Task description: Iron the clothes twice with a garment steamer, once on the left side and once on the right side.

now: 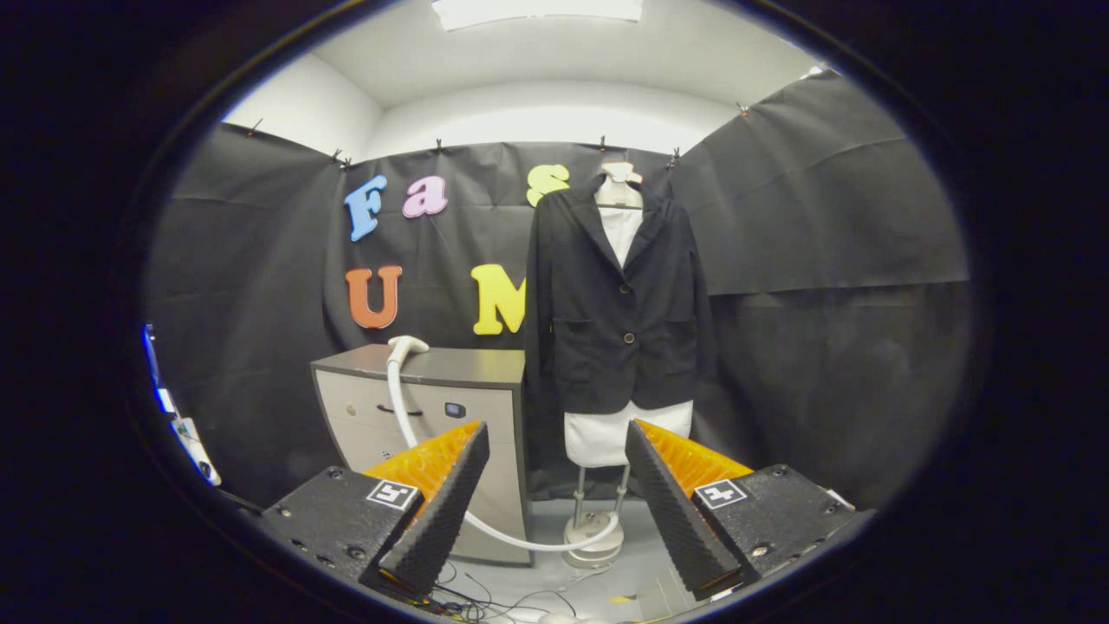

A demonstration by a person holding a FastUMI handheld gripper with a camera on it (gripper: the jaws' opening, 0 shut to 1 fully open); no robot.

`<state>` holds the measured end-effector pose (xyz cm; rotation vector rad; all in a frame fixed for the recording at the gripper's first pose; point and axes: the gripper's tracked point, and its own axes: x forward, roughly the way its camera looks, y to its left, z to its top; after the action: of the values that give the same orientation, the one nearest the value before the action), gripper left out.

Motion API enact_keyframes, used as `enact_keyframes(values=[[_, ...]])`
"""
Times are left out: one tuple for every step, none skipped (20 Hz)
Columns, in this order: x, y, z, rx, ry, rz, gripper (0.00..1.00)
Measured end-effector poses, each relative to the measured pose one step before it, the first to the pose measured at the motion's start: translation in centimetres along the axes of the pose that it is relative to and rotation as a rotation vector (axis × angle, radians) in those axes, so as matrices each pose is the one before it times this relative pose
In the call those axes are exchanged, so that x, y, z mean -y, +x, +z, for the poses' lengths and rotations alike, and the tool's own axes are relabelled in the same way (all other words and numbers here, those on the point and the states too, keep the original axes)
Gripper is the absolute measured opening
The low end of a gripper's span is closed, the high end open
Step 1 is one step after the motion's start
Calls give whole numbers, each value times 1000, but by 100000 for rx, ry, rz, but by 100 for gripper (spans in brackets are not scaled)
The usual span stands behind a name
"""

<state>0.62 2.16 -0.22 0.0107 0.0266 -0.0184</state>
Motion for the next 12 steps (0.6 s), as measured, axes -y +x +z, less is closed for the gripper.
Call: enact_keyframes(values=[[-348,88,-28,-380,338,-31,100],[-254,262,-107,-584,384,-394,100],[-234,196,101,-250,187,-122,100],[-258,303,146,32,306,-325,100],[-227,426,315,57,473,-120,100],[-597,485,264,-81,423,707,100],[-613,478,311,-584,122,783,100],[-581,718,488,557,-242,1379,100],[-571,666,644,443,-672,1118,100],[-649,810,487,385,-1162,1655,100],[-695,874,654,720,-823,1502,100],[-849,1088,636,536,-526,1911,100]])
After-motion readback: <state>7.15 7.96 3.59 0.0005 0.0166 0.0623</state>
